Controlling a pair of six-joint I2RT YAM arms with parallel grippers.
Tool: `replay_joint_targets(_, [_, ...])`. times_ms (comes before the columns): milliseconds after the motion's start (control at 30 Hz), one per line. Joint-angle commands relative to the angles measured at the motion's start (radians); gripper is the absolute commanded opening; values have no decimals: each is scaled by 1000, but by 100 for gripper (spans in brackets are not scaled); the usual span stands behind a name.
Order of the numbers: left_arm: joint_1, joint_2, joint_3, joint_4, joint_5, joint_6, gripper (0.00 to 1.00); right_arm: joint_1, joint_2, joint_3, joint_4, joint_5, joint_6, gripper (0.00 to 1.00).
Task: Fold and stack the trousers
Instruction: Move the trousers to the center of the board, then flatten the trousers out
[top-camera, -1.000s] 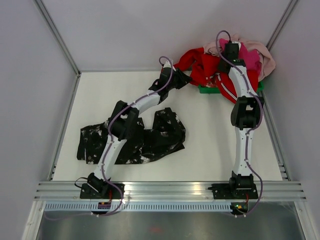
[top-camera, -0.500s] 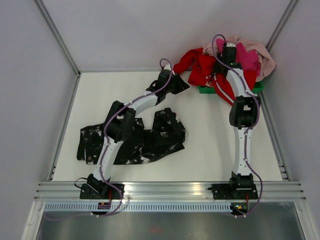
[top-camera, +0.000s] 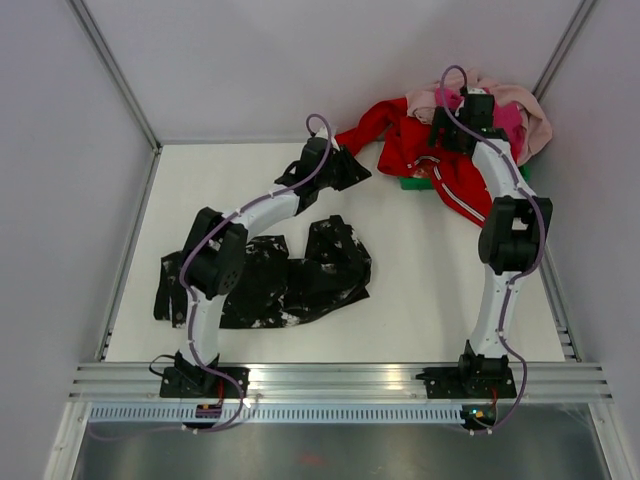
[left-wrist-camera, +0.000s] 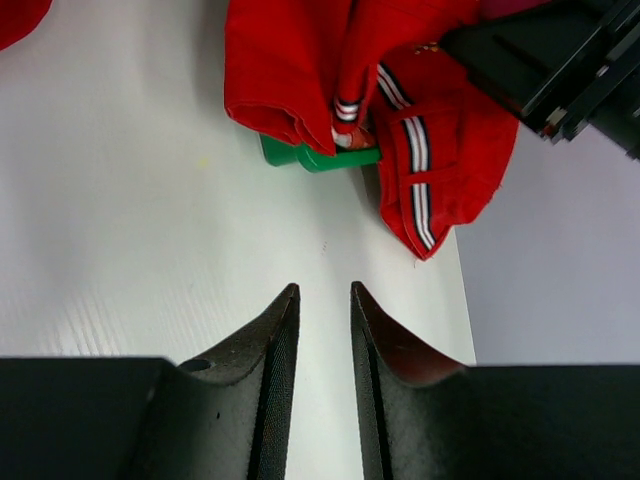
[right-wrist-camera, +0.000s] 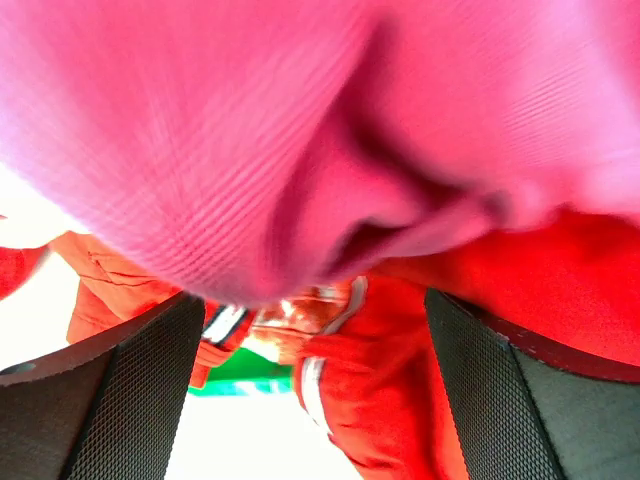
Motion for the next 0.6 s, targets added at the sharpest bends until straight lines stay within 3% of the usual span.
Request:
replay_joint_targets(0, [2, -122, -64, 50, 17, 11, 33, -35, -95, 109, -98, 36, -46, 98])
replay_joint_targets(167, [-1, -208, -161, 85, 20, 3, 33, -35, -272, -2, -117, 57, -55, 98])
replay_joint_targets(300, [-1, -265, -200, 64, 25, 31, 33, -40, -485, -301, -70, 209, -35, 98])
replay_joint_targets(433, [-1, -320, -232, 1, -9, 95, 34, -104, -576, -515, -76, 313, 58, 98])
replay_joint_targets(567, [2, -368, -256, -48, -51, 141, 36, -146, -589, -668, -41, 310, 93, 98])
